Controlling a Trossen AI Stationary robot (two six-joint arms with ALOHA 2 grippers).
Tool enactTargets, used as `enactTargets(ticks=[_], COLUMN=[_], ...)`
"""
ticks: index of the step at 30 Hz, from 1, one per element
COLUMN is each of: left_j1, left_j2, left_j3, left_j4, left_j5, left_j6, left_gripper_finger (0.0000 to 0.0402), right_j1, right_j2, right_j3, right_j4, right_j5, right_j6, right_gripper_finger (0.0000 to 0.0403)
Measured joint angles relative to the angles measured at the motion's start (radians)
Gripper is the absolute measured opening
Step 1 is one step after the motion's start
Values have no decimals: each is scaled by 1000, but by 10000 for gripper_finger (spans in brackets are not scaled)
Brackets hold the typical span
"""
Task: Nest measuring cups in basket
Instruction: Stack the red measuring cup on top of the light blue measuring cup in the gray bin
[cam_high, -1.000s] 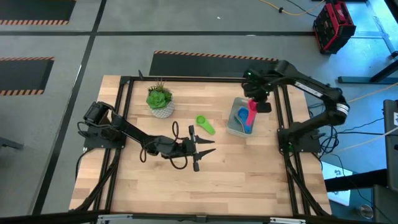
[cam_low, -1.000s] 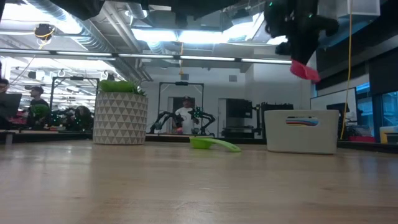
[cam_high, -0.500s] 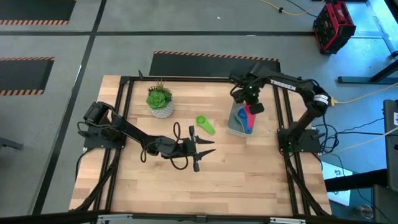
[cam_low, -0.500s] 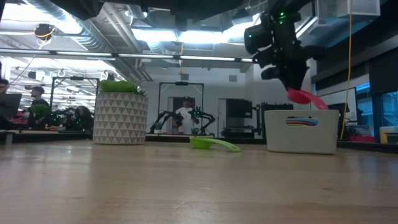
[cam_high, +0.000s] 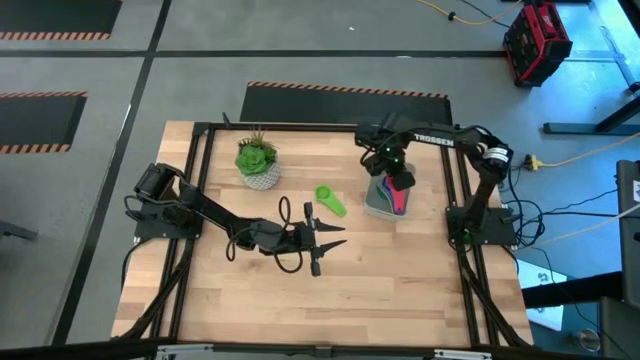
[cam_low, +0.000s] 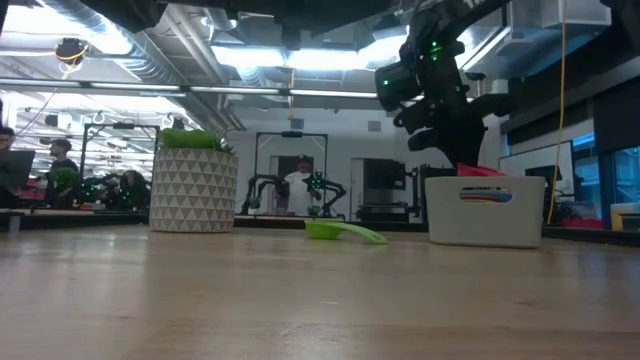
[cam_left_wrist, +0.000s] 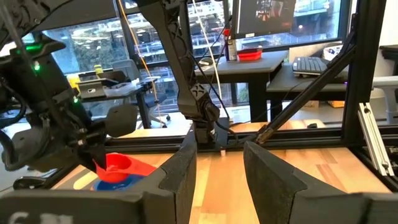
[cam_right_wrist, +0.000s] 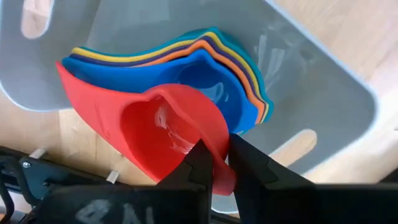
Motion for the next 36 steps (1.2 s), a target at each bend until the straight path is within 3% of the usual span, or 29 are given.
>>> enactTargets(ticks=[9, 25, 36], left_j1=[0, 0, 0], left_j2=[0, 0, 0], left_j3=[0, 0, 0], left_j4=[-8, -7, -7], left_j5=[0, 0, 0], left_j6=[0, 0, 0], left_gripper_finger=[127, 127, 127], right_j1=[2, 2, 2], right_j2=[19, 19, 19], right_j3=[0, 0, 0], right_j4=[22, 29, 52], right_j5=[0, 1, 2], right_j6=[2, 7, 148], right_gripper_finger=[66, 71, 72])
